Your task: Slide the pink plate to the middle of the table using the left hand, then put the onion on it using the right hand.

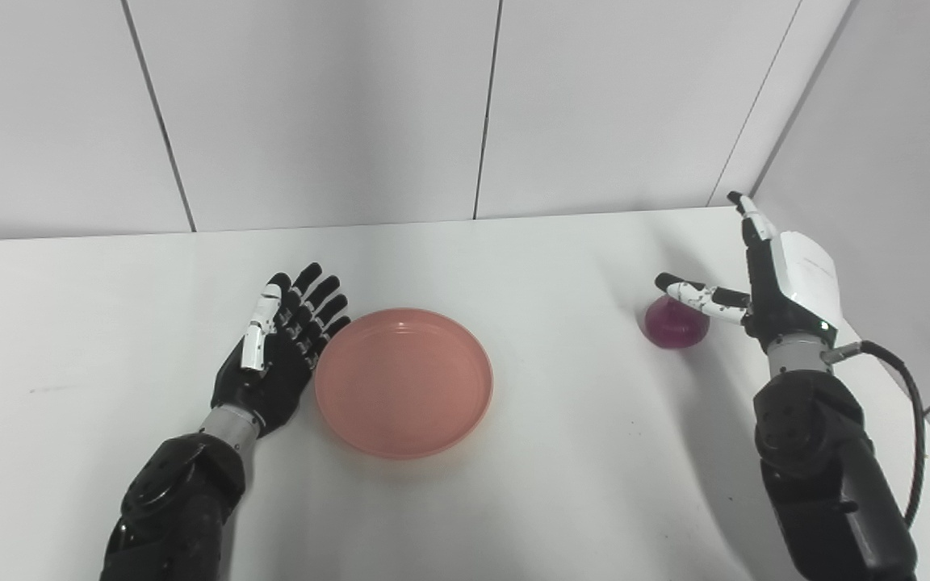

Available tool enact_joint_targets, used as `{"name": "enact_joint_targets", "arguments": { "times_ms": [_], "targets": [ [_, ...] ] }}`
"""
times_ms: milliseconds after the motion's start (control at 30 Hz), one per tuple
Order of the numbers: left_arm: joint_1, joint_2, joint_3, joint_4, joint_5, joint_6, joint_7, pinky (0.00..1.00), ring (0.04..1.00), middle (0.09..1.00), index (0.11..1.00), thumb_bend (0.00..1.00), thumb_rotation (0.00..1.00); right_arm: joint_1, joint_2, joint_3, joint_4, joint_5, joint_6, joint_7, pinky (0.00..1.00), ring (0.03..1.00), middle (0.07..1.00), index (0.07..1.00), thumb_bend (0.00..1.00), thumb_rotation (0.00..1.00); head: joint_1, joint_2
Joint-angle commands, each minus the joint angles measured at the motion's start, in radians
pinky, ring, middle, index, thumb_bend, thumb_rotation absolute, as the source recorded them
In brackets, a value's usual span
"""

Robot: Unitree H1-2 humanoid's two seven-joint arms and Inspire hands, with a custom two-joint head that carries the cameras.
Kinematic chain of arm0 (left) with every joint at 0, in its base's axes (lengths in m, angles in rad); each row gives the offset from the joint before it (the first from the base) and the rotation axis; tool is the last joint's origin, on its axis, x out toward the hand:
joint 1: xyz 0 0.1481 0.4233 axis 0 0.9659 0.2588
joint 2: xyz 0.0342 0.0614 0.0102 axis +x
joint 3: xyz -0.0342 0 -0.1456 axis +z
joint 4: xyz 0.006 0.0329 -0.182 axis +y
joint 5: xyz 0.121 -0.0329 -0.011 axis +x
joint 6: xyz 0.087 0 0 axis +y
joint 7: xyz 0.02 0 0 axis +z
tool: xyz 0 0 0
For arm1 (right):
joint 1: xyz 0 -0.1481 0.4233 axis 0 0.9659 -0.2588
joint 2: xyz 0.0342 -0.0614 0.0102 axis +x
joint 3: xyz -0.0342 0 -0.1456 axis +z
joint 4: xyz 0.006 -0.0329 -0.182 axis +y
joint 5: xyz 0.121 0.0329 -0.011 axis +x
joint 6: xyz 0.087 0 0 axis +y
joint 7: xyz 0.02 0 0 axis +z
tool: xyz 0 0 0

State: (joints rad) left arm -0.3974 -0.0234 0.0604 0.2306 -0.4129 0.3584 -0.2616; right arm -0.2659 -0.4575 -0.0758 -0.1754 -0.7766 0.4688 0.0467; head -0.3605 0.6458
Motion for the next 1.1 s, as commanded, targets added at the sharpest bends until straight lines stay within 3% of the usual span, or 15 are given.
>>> {"name": "enact_joint_targets", "arguments": {
  "times_ms": [0,467,700,1067],
  "targets": [
    [0.023,0.009,-0.001,0.038,0.016,0.030,0.016,0.97,0.972,0.968,0.956,0.40,1.00,-0.033,-0.038,-0.009,-0.003,-0.001,-0.001,0.021,0.75,0.892,0.929,0.945,1.00,0.51,0.002,-0.002],
    [0.024,0.011,-0.001,0.041,0.014,0.027,0.009,0.96,0.971,0.971,0.960,0.39,1.00,-0.043,-0.063,0.007,0.059,0.080,-0.007,0.103,0.81,0.904,0.939,0.946,1.00,0.53,-0.003,-0.003],
    [0.025,0.012,-0.001,0.037,0.016,0.036,0.013,0.96,0.967,0.966,0.956,0.40,1.00,-0.047,-0.077,0.009,0.088,0.107,-0.003,0.120,0.81,0.913,0.952,0.957,1.00,0.43,-0.005,-0.003],
    [0.023,0.015,-0.002,0.043,0.019,0.027,0.008,0.96,0.972,0.972,0.961,0.40,1.00,-0.050,-0.093,0.023,0.119,0.106,-0.002,0.139,0.81,0.906,0.944,0.954,1.00,0.39,-0.006,-0.002]
  ]
}}
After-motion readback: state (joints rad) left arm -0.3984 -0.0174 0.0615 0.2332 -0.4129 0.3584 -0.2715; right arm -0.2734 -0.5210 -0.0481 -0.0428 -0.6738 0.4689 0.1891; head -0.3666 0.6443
